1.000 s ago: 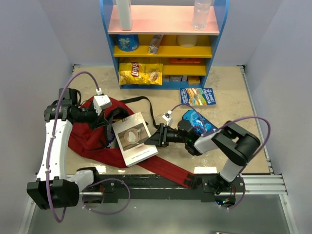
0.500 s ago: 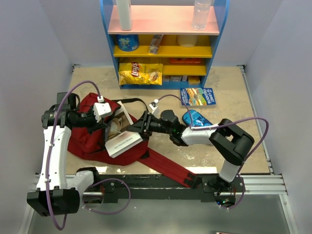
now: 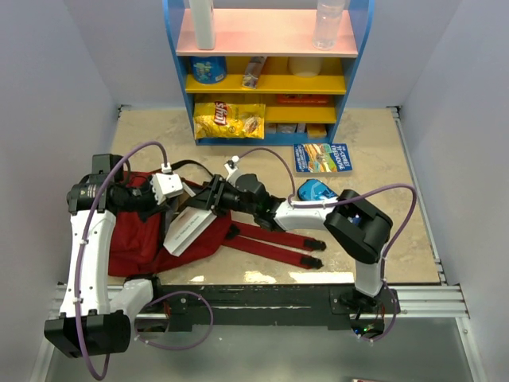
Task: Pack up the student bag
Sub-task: Place the book in the student bag.
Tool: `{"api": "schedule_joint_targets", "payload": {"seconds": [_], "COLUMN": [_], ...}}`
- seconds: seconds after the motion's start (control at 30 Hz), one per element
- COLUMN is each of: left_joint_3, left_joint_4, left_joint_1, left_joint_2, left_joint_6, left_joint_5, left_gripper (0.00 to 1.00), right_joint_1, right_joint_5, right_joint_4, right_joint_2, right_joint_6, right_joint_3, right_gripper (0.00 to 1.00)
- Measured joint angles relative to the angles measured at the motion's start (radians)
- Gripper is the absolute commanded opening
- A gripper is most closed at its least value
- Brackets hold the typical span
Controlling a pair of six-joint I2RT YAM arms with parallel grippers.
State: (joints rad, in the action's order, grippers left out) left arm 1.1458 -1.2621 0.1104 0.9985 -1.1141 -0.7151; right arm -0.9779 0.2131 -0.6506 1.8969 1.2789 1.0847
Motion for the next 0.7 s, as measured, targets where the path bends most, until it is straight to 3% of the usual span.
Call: {"api": "schedule_joint_targets", "payload": {"seconds": [0.13,0.43,0.6,0.7], "left_joint_3": [0.0,0.0,0.0,0.0], "left_joint_4": [-0.038,-0.088,-0.092,-0.095], "left_joint_1": [0.0,-0.014,-0.016,-0.018], "left_joint_2": [0.007,0.018,0.029,0.031], "left_joint_6": [0.0,0.007,0.006,0.004], "left_joint_5": [-0.002,-0.069,-0.096,-0.108], "left_gripper": [0.0,0.0,0.0,0.0], "right_joint_1": [-0.018,-0.023,-0.023,-0.023], "right_joint_5": [0.01,0.106,0.233,0.328], "right_joint_4": [0.002,-0.066,-0.108,-0.156], "right_joint_2": [-0.01,-0.106,-0.08,0.024], "right_joint_6": [-0.023,-0.047,-0.061,-0.05], "right_joint_3": [-0.026,-0.251,-0.25,-0.173], "right_gripper": [0.16,0.15,0.15,0.12]}}
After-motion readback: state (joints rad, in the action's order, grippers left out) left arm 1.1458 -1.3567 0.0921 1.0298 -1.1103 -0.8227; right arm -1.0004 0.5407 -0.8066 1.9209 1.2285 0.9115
